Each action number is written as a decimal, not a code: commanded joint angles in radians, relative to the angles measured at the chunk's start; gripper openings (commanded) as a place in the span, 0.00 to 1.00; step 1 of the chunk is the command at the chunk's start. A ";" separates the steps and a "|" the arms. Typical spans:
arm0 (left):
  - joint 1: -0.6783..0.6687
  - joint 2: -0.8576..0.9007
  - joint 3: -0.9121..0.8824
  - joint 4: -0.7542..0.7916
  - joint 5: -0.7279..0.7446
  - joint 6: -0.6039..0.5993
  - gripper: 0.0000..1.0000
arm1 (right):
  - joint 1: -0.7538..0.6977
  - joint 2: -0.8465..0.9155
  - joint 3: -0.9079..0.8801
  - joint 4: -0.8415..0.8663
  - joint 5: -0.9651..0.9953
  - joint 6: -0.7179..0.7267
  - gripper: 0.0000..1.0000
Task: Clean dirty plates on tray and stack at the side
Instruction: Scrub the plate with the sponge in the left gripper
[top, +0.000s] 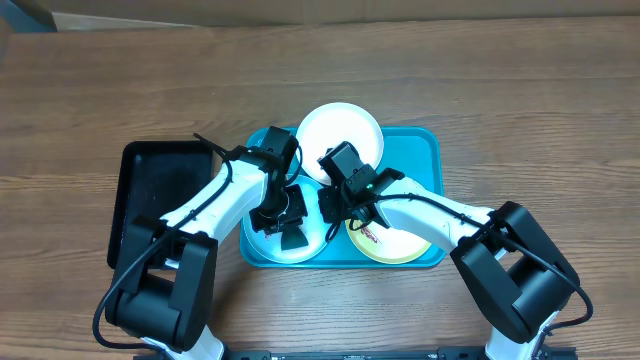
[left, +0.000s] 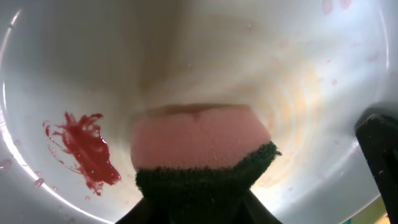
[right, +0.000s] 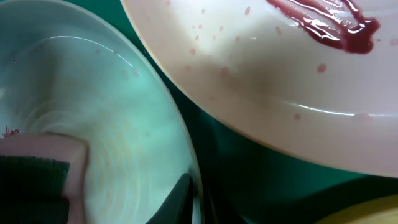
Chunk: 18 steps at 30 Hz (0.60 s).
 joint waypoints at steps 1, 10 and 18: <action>0.001 0.018 0.011 -0.001 -0.006 -0.002 0.22 | -0.001 0.014 -0.002 0.003 0.003 0.005 0.09; 0.000 0.022 -0.095 0.081 -0.186 -0.002 0.17 | -0.001 0.014 -0.002 0.000 0.003 0.005 0.09; 0.013 0.022 -0.224 0.160 -0.481 -0.001 0.04 | -0.001 0.014 -0.002 0.001 0.003 0.005 0.09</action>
